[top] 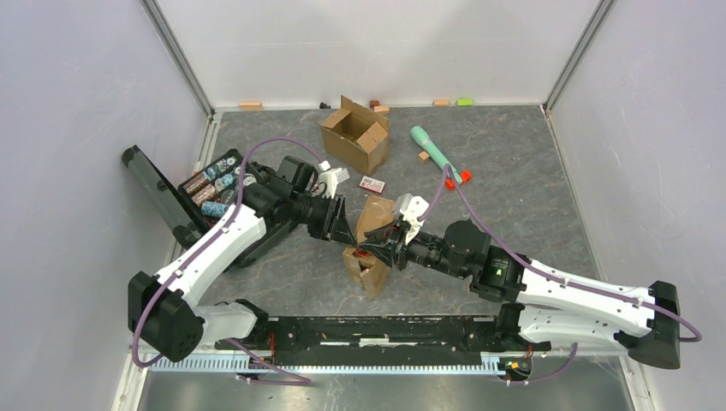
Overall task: Unpack the express box
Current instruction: Cut the express box at the center of the board.
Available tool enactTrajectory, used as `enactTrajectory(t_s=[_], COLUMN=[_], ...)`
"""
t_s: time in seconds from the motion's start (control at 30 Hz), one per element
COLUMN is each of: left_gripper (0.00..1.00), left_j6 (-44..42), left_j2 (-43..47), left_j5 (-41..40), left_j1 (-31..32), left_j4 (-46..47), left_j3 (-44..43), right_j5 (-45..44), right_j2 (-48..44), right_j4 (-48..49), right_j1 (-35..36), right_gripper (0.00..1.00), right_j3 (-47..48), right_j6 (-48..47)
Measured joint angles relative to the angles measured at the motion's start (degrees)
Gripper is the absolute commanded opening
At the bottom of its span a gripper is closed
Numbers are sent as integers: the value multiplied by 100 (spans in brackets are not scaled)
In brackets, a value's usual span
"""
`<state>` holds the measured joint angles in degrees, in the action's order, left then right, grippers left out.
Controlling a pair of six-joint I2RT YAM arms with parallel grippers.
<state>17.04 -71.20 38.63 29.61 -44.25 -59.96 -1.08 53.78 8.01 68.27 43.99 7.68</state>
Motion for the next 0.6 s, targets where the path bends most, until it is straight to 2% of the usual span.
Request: enactTrajectory(t_s=[0.33,0.6], left_gripper=[43,43], left_j6=[0,0], left_j2=[0,17], left_j5=[7,13], left_j1=[0,-2], left_j4=[0,13], left_j3=[4,35], right_j5=[92,-293], right_j2=[-4,118], right_j4=[-42,-33], right_j1=[-2,0], right_gripper=[0,0], right_j3=[0,0], right_j6=[87,308])
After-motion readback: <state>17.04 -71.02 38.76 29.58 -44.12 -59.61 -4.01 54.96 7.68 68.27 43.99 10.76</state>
